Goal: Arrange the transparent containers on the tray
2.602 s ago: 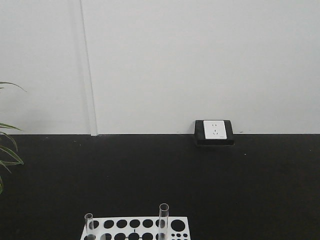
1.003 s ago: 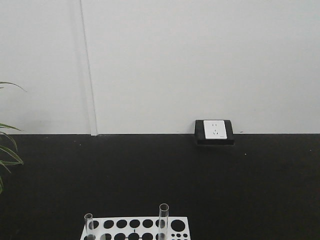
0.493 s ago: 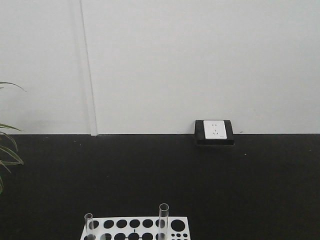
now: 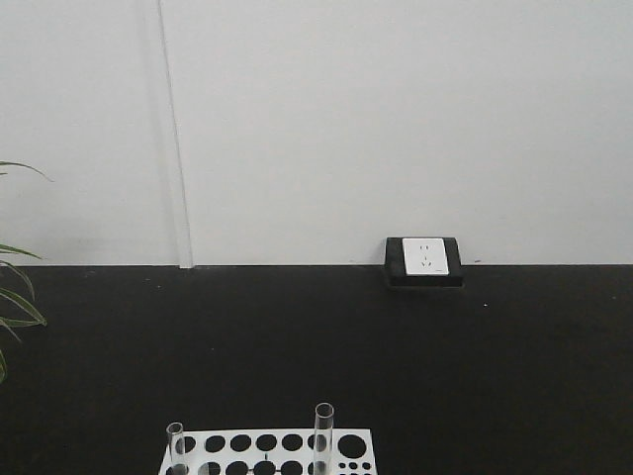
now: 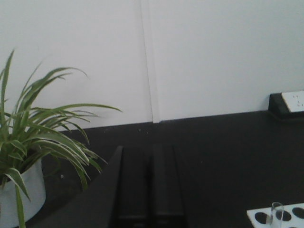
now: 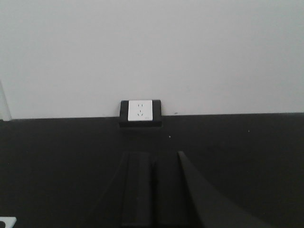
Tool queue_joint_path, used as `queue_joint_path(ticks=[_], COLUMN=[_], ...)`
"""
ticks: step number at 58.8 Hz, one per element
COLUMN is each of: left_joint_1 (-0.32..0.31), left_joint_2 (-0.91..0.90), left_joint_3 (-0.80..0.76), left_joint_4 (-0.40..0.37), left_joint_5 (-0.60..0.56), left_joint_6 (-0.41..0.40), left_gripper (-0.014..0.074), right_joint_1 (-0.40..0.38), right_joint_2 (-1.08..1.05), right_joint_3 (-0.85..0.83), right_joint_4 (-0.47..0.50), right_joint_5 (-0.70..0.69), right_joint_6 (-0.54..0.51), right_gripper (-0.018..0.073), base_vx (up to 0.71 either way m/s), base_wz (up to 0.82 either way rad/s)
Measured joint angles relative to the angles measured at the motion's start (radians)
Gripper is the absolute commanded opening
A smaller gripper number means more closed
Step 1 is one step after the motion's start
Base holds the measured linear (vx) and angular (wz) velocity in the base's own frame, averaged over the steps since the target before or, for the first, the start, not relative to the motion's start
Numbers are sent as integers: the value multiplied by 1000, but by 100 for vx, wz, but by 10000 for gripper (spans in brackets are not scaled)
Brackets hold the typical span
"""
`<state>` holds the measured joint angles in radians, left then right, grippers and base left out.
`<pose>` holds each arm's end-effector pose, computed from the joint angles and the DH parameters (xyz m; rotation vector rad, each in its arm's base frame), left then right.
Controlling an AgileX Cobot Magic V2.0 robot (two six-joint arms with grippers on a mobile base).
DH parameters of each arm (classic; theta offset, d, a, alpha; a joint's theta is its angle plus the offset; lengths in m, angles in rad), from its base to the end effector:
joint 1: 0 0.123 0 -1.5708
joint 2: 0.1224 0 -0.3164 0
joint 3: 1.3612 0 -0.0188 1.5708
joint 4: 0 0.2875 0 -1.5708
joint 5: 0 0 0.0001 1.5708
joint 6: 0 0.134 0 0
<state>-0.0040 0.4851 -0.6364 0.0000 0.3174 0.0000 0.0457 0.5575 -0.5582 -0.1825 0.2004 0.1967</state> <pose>0.1487 -0.0006 0.3791 0.0033 1.6497 -0.0031 0.1718 0.0030 0.3512 0.0037 1.6800 0.0174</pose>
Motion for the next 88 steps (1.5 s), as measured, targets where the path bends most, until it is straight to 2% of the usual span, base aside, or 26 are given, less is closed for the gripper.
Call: queue_joint_path(ticks=[10, 24, 30, 37, 42, 49, 57, 63, 71, 76, 88], left_joint_1=[0, 0, 0, 0, 0, -17, -87, -145, -195, -207, -209], left_joint_2=[79, 156, 177, 187, 187, 188, 189, 223, 342, 437, 686], left_joint_3=[0, 34, 109, 247, 331, 395, 412, 412, 412, 412, 387], left_joint_4=[0, 0, 0, 0, 0, 30, 149, 255, 367, 406, 425], left_joint_5=[-24, -81, -148, -298, -396, -435, -454, -517, -661, -765, -971], left_joint_6=[0, 0, 0, -19, -65, -130, -191, -238, -282, -288, -288], left_gripper=[118, 376, 468, 534, 541, 541, 541, 541, 541, 541, 541], right_joint_1=[0, 0, 0, 0, 0, 0, 0, 0, 0, 0, 0], right_joint_2=[60, 71, 71, 71, 71, 71, 71, 71, 73, 77, 77], right_joint_3=[1, 1, 1, 1, 1, 1, 1, 1, 1, 1, 1], right_joint_4=[0, 0, 0, 0, 0, 2, 3, 3, 4, 4, 6], right_joint_5=[0, 6, 19, 26, 26, 27, 29, 29, 29, 30, 32], right_joint_6=[0, 0, 0, 0, 0, 0, 0, 0, 0, 0, 0], right_gripper=[67, 258, 362, 454, 491, 495, 495, 495, 495, 495, 495], base_vx=[0, 0, 0, 0, 0, 0, 0, 0, 0, 0, 0], base_wz=[0, 0, 0, 0, 0, 0, 0, 0, 0, 0, 0])
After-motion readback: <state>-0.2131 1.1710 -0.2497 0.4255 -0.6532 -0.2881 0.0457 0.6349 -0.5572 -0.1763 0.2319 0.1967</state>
